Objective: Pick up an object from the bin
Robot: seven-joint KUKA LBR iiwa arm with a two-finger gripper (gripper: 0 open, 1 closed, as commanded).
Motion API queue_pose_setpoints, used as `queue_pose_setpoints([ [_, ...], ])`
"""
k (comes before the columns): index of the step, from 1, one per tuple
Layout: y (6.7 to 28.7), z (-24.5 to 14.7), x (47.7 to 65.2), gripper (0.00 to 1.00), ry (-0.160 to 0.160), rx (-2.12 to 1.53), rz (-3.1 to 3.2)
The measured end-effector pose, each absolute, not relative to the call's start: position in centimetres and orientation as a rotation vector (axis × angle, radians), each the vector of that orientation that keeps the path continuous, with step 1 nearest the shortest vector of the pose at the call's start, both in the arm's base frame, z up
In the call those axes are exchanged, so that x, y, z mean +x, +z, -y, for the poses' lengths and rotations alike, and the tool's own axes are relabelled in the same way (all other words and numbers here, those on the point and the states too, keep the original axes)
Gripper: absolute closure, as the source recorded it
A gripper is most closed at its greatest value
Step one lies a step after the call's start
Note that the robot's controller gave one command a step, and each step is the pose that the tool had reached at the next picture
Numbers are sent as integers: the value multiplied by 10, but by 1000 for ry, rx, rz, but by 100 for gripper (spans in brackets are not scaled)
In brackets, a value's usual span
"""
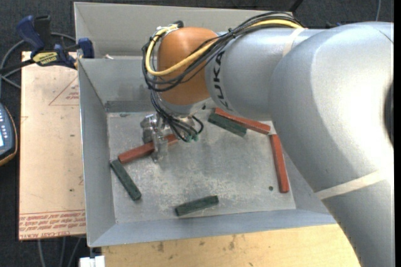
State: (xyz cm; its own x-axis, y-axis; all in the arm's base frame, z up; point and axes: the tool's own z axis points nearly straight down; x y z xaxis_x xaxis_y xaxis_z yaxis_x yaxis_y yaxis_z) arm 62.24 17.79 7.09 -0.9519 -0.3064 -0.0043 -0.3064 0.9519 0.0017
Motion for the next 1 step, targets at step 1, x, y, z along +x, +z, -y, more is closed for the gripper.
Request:
queue_pose_setpoints([
  [1, 208, -161, 588, 100, 3, -474, -3095],
])
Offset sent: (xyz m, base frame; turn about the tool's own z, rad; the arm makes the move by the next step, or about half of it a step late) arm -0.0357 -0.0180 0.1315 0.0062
